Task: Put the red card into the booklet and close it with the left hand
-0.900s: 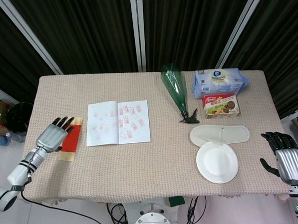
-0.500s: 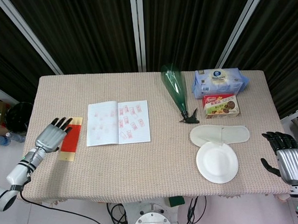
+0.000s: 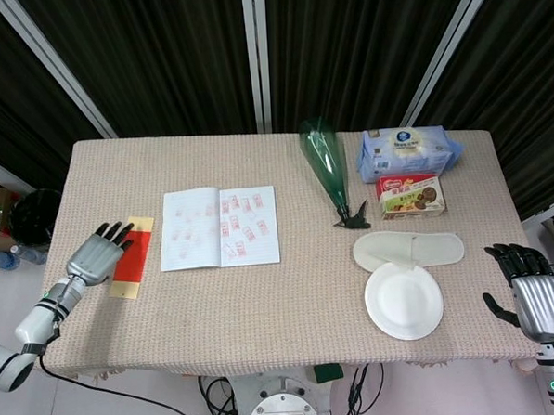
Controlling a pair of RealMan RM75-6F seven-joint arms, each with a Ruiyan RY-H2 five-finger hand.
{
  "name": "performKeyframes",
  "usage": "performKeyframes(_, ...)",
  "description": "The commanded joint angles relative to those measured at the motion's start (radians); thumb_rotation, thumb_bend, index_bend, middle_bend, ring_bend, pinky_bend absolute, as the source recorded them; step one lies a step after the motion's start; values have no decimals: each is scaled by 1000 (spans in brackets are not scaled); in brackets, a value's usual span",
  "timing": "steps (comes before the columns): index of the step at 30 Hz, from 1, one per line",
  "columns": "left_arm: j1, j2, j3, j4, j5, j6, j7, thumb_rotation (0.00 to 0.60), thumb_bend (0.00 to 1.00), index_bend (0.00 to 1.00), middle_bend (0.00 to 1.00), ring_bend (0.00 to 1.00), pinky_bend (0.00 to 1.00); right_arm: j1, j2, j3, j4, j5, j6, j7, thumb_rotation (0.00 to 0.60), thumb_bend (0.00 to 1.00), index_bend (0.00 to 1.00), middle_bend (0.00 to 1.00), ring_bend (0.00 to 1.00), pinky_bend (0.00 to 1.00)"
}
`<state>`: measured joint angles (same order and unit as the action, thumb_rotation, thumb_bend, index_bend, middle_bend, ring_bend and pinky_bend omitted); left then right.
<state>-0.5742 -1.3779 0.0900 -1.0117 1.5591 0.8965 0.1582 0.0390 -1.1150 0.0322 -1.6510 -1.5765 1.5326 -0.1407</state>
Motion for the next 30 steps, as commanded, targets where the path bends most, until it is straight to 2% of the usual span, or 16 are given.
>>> performKeyframes(1,-4,-6,2,-19,5,1,-34,600,110,196,0,31,134,-1,-1,0,2,0,1,1,600,209,209,170,144,194)
performKeyframes(9,-30,-12,6,-92,58,38,-70,600,110,196,0,31,132,-3,-2,0,7,-2,6,7,600,209,209,169,144,195)
performKeyframes(18,-59,-14,-17,-145,57,44,-116,600,109,196,0,22,129,-7,2,1,7,2,10,11,600,209,208,169,144,195)
performKeyframes(26,-85,-2,-18,-141,16,-37,-67,600,110,196,0,14,128,-4,-3,3,12,6,3,17,600,209,208,169,144,195)
performKeyframes(30,-81,-13,-23,-120,-5,-45,-43,600,110,196,0,14,128,-3,-3,3,14,7,2,18,600,209,208,168,144,195)
